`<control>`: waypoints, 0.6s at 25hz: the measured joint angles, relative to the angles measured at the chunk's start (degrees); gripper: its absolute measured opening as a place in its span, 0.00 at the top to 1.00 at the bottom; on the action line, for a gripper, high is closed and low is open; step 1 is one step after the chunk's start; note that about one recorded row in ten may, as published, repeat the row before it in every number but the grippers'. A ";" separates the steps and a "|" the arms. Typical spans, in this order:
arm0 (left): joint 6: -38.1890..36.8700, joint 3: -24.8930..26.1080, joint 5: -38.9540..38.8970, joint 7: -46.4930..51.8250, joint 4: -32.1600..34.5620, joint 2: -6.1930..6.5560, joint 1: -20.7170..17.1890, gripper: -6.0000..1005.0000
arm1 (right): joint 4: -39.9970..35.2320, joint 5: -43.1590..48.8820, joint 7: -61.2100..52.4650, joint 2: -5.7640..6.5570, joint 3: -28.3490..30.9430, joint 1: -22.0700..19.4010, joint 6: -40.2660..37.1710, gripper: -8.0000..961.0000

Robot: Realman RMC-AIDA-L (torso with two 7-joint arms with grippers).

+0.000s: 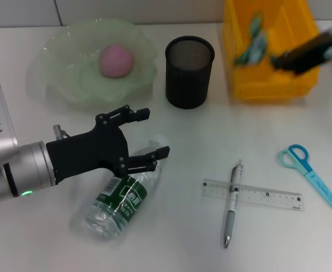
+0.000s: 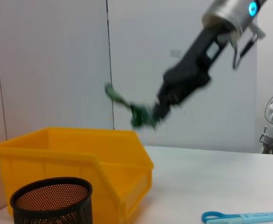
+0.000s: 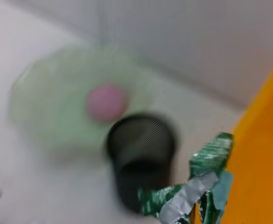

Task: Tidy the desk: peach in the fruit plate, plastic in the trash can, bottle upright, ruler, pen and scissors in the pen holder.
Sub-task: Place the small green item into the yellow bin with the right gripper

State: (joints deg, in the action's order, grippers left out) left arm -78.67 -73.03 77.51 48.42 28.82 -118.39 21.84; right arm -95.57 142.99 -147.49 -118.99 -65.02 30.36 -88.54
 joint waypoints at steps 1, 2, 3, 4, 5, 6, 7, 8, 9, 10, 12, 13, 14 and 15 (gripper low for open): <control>-0.06 0.00 0.00 0.01 0.00 0.00 -0.09 0.16 | 0.00 0.00 0.00 0.00 0.00 0.00 0.00 0.92; -0.08 -0.01 0.01 0.01 0.00 0.00 -0.16 0.16 | -1.07 0.13 0.22 0.25 2.17 0.32 -0.02 0.92; -0.10 0.00 0.01 0.01 0.01 0.00 -0.22 0.16 | -0.69 0.38 1.08 1.03 5.30 1.22 1.72 0.92; -0.11 -0.01 0.01 0.00 0.01 -0.01 -0.28 0.16 | -0.69 0.38 1.08 1.03 5.30 1.22 1.72 0.92; -0.11 0.00 0.01 -0.01 0.01 0.00 -0.34 0.16 | 0.29 0.44 1.60 1.39 6.30 1.73 3.02 0.92; -0.13 0.00 0.01 0.00 0.01 0.00 -0.38 0.16 | 2.22 0.45 2.43 1.77 7.09 2.26 4.75 0.92; -0.16 0.00 0.01 0.01 0.01 0.00 -0.43 0.16 | 5.16 0.46 3.49 2.17 7.74 3.14 6.95 0.92; -0.17 0.00 0.01 0.01 0.01 0.00 -0.47 0.16 | 10.12 0.45 4.97 2.77 8.27 4.69 10.25 0.92; -0.20 0.01 0.01 0.02 0.01 0.00 -0.53 0.16 | 10.12 0.45 4.97 2.77 8.27 4.69 10.25 0.92; -0.22 0.02 0.01 0.02 0.01 0.00 -0.57 0.16 | 13.28 0.28 5.79 3.16 8.52 5.87 12.07 0.92; -0.23 0.07 0.01 0.02 0.01 0.00 -0.65 0.16 | 20.10 -0.11 7.13 3.87 8.88 8.30 14.99 0.92; -0.27 0.08 0.01 0.16 0.01 0.00 -0.63 0.16 | 25.48 0.09 7.61 4.49 9.11 10.51 16.86 0.91; -0.27 0.08 0.01 0.16 0.01 0.00 -0.63 0.16 | 25.48 0.09 7.61 4.49 9.11 10.51 16.86 0.91; -0.30 0.09 0.01 0.37 0.00 0.00 -0.53 0.17 | 29.53 1.03 7.75 4.86 9.11 12.14 18.86 0.90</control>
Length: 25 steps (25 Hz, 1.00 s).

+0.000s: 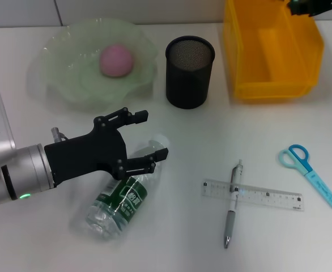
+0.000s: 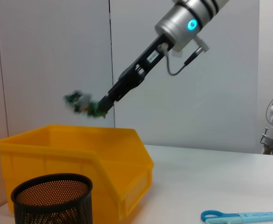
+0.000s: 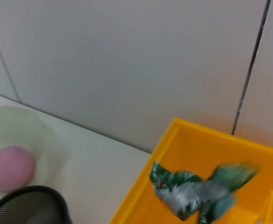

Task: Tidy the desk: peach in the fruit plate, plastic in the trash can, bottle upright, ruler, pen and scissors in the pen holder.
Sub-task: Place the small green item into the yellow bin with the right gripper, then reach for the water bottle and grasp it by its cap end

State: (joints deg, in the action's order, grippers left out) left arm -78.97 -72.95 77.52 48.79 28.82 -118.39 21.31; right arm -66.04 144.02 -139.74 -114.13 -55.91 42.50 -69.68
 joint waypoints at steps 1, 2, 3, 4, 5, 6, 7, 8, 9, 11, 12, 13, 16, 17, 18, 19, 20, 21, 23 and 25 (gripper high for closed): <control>0.00 0.00 0.00 0.00 0.00 0.00 0.00 0.17 | 0.00 0.00 0.00 0.00 0.00 0.00 0.00 0.89; -0.02 0.00 0.00 0.02 0.00 0.00 0.03 0.17 | 1.33 0.48 0.19 0.03 -0.17 0.52 1.17 0.88; -0.05 0.04 0.00 0.03 0.00 0.00 0.13 0.17 | 2.42 0.97 0.39 0.03 -0.42 1.00 2.31 0.87; -0.05 0.04 0.00 0.03 0.00 0.00 0.13 0.17 | 2.42 0.97 0.39 0.03 -0.42 1.00 2.31 0.86; -0.11 0.15 0.00 0.05 0.00 0.00 0.15 0.17 | 2.60 1.10 0.53 0.01 -0.47 1.14 2.41 0.85; -0.20 0.29 -0.01 0.08 0.00 0.01 0.17 0.17 | 2.55 1.14 0.67 -0.07 -0.49 1.20 2.45 0.81; -0.31 0.52 -0.03 0.11 0.00 0.03 0.17 0.17 | 2.31 1.14 0.79 -0.14 -0.48 1.18 2.43 0.76; -0.68 1.11 -0.05 0.14 0.00 0.07 0.17 0.17 | 0.94 1.04 1.01 -0.37 -0.43 0.88 2.26 0.72; -0.68 1.11 -0.05 0.14 0.00 0.07 0.17 0.17 | 0.94 1.04 1.01 -0.37 -0.43 0.88 2.26 0.67; -2.50 2.67 -0.07 1.54 0.37 0.10 0.25 0.17 | -4.76 -1.27 1.85 -1.55 -0.09 -1.42 0.89 0.59; -2.50 2.67 -0.07 1.54 0.37 0.10 0.25 0.17 | -4.76 -1.27 1.85 -1.55 -0.09 -1.42 0.89 0.55; -3.26 3.06 -0.06 2.56 0.78 0.13 0.25 0.17 | -11.19 -6.62 4.70 -3.22 -0.10 -5.54 -0.24 0.51; -4.04 3.34 -0.01 3.71 1.40 0.16 0.21 0.17 | -20.32 -18.65 11.90 -5.26 -1.72 -15.22 -0.98 0.39; -4.04 3.34 -0.01 3.71 1.40 0.16 0.21 0.17 | -20.32 -18.65 11.90 -5.26 -1.72 -15.22 -0.98 0.34; -5.69 3.50 0.18 6.64 4.27 0.17 -0.64 0.17 | -22.80 -30.21 18.25 -5.21 -5.54 -23.59 -1.07 0.30; -5.69 3.50 0.18 6.64 4.27 0.17 -0.64 0.17 | -22.80 -30.21 18.25 -5.21 -5.54 -23.59 -1.07 0.25; -6.03 3.52 0.08 8.34 6.79 -0.01 -2.16 0.17 | -22.85 -33.18 20.14 -5.20 -6.62 -25.81 -1.13 0.21; -6.03 3.52 0.08 8.34 6.79 -0.01 -2.16 0.17 | -22.24 -38.79 25.14 -5.17 -8.16 -29.79 -1.37 0.16; -5.40 3.18 -0.12 14.04 13.20 -0.34 -4.90 0.17 | -14.97 -51.35 42.29 -5.28 -10.52 -38.25 -3.88 0.15; -4.47 2.29 0.15 20.13 17.39 -0.32 -6.05 0.17 | -12.77 -53.97 46.53 -5.30 -10.73 -39.78 -4.90 0.14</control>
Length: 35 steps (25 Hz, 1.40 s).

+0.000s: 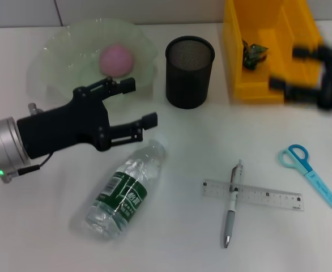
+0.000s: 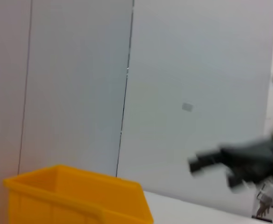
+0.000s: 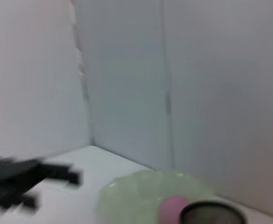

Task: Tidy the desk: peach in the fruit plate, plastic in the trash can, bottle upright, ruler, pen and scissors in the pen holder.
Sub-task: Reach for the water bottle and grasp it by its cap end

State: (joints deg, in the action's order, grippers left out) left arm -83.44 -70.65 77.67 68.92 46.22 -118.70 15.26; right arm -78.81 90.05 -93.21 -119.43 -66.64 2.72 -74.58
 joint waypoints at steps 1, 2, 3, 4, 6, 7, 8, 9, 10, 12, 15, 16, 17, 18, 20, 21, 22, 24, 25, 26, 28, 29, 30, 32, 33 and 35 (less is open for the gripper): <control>0.40 -0.39 0.11 2.29 1.77 0.02 -0.34 0.17 | 4.16 -3.28 4.78 0.02 0.12 -1.34 -2.16 0.14; 1.49 -1.43 0.82 6.67 5.15 0.10 -1.18 0.17 | 8.33 -5.58 8.37 0.11 0.70 -2.13 -4.31 0.14; 2.64 -2.46 1.79 10.12 7.97 0.13 -1.90 0.17 | 14.72 -7.70 12.33 0.27 2.60 -2.34 -7.49 0.14; 5.00 -4.56 4.22 14.88 12.38 0.12 -2.71 0.17 | 14.72 -7.70 12.33 0.27 2.60 -2.34 -7.49 0.14; 11.57 -10.58 11.32 25.67 22.95 0.04 -4.68 0.17 | 21.26 -8.17 15.53 0.34 6.58 -1.76 -10.79 0.14; 13.51 -12.52 13.68 29.05 25.77 0.03 -5.26 0.17 | 24.54 -8.09 17.76 0.34 9.19 -1.28 -12.75 0.14; 16.25 -14.78 17.14 33.67 29.32 0.04 -5.82 0.17 | 29.19 -7.87 21.55 0.45 12.50 -0.53 -15.44 0.14; 18.57 -17.07 21.10 39.28 32.74 0.07 -6.21 0.17 | 29.19 -7.87 21.55 0.45 12.50 -0.53 -15.44 0.14; 18.57 -17.07 21.10 39.28 32.74 0.07 -6.21 0.17 | 30.97 -7.61 23.06 0.56 13.77 -0.25 -16.29 0.14; 21.15 -22.39 35.54 58.84 40.68 0.10 -5.00 0.17 | 33.40 -6.32 25.78 0.74 16.04 0.23 -17.57 0.14; 21.13 -23.27 38.15 61.46 41.67 0.07 -4.52 0.18 | 33.97 -4.08 26.48 0.64 18.03 0.39 -17.97 0.14; 21.14 -24.90 42.87 66.91 43.28 0.06 -3.59 0.18 | 34.00 -3.55 26.50 0.55 18.54 0.43 -18.02 0.14; 21.14 -24.90 42.87 66.91 43.28 0.06 -3.59 0.18 | 34.03 -3.38 26.52 0.50 18.70 0.49 -18.06 0.14; 20.30 -30.84 56.64 82.86 45.91 -0.13 0.35 0.18 | 34.19 -3.27 26.55 0.47 18.75 0.66 -18.08 0.14; 19.44 -33.18 61.17 87.73 46.01 -0.23 2.29 0.18 | 34.55 -3.23 26.57 0.46 18.76 1.00 -18.09 0.14; 19.44 -33.18 61.17 87.73 46.01 -0.23 2.29 0.18 | 34.55 -3.23 26.57 0.46 18.76 1.00 -18.09 0.14; 19.11 -34.29 63.28 90.19 45.56 -0.32 3.55 0.18 | 34.80 -3.22 26.59 0.45 18.79 1.25 -18.10 0.14; 19.47 -35.78 65.47 93.06 43.33 -0.43 5.72 0.18 | 35.19 -3.22 26.59 0.44 18.81 1.59 -18.11 0.14; 20.12 -35.97 65.95 93.63 42.21 -0.45 6.52 0.18 | 35.28 -3.21 26.61 0.44 18.77 1.65 -18.12 0.14; 20.12 -35.97 65.95 93.63 42.21 -0.45 6.52 0.18 | 35.36 -3.16 26.73 0.44 18.71 1.69 -18.15 0.14; 20.91 -35.81 66.56 94.13 40.61 -0.48 7.34 0.18 | 35.50 -2.84 27.63 0.39 18.59 1.73 -18.24 0.14; 20.91 -35.81 66.56 94.13 40.61 -0.48 7.34 0.18 | 35.50 -2.84 27.63 0.39 18.59 1.73 -18.24 0.14; 21.01 -35.72 66.62 94.12 40.52 -0.47 7.33 0.18 | 35.55 -2.78 27.89 0.37 18.59 1.83 -18.24 0.14; 21.25 -35.62 66.68 94.03 40.48 -0.45 7.21 0.18 | 35.65 -2.74 27.98 0.33 18.68 2.18 -18.24 0.14; 21.57 -35.57 66.70 93.87 40.48 -0.42 7.05 0.18 | 35.70 -2.71 27.97 0.32 18.76 2.49 -18.22 0.14; 22.00 -35.57 67.39 93.71 40.48 -0.40 6.89 0.18 | 35.74 -2.68 27.97 0.28 18.85 2.57 -18.22 0.14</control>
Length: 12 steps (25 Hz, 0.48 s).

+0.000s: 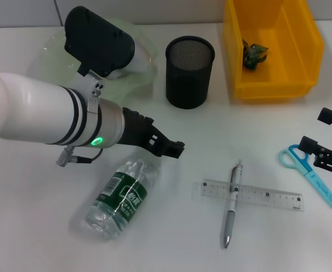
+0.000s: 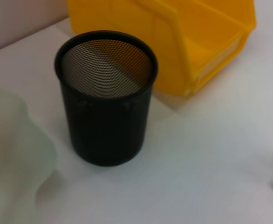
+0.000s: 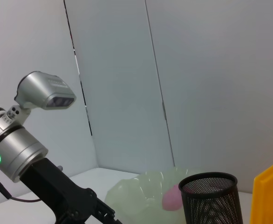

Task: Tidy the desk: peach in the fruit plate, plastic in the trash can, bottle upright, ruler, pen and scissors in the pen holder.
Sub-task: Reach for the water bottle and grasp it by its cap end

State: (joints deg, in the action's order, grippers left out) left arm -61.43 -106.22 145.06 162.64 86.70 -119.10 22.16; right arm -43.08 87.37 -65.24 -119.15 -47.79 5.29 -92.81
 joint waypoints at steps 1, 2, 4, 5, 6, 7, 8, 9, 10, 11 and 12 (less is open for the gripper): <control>0.04 0.00 0.36 0.00 0.00 0.00 -0.01 0.18 | 0.00 0.00 0.00 0.00 0.00 0.00 0.00 0.14; 0.09 -0.01 1.02 0.00 0.00 0.00 -0.04 0.18 | 0.01 0.00 0.00 -0.02 0.02 0.00 0.00 0.14; 0.37 -0.01 1.57 0.00 0.00 -0.01 -0.23 0.18 | 0.01 -0.05 0.00 -0.05 0.02 -0.01 -0.01 0.14; 0.55 0.07 1.69 0.00 0.11 0.02 -0.46 0.18 | 0.09 -0.15 0.02 -0.05 0.03 -0.01 -0.01 0.14; 0.55 0.07 1.69 0.00 0.11 0.02 -0.46 0.18 | 0.09 -0.15 0.02 -0.05 0.03 -0.01 -0.01 0.14; 0.63 0.13 1.85 0.00 0.31 0.04 -0.66 0.18 | 0.29 -0.19 0.07 -0.05 0.04 0.02 -0.01 0.14; 0.68 0.12 2.14 0.02 0.86 0.06 -0.92 0.18 | 0.74 -0.23 0.27 -0.05 0.06 0.05 -0.05 0.14; 0.68 0.12 2.14 0.02 0.86 0.06 -0.92 0.18 | 0.74 -0.23 0.27 -0.05 0.06 0.05 -0.05 0.14; 0.71 0.07 2.19 0.09 1.04 0.06 -0.97 0.18 | 0.88 -0.22 0.43 -0.04 0.06 0.06 -0.09 0.14; 0.71 0.07 2.19 0.09 1.04 0.06 -0.97 0.18 | 0.92 -0.21 0.55 -0.04 0.06 0.06 -0.12 0.14; 0.73 -0.04 2.23 0.28 1.26 0.05 -1.05 0.18 | 0.96 -0.16 0.69 -0.04 0.06 0.07 -0.17 0.14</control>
State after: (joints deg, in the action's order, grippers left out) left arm -60.70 -106.26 147.29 162.92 87.96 -119.05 21.11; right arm -42.12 87.21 -64.56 -119.19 -47.73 5.36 -92.98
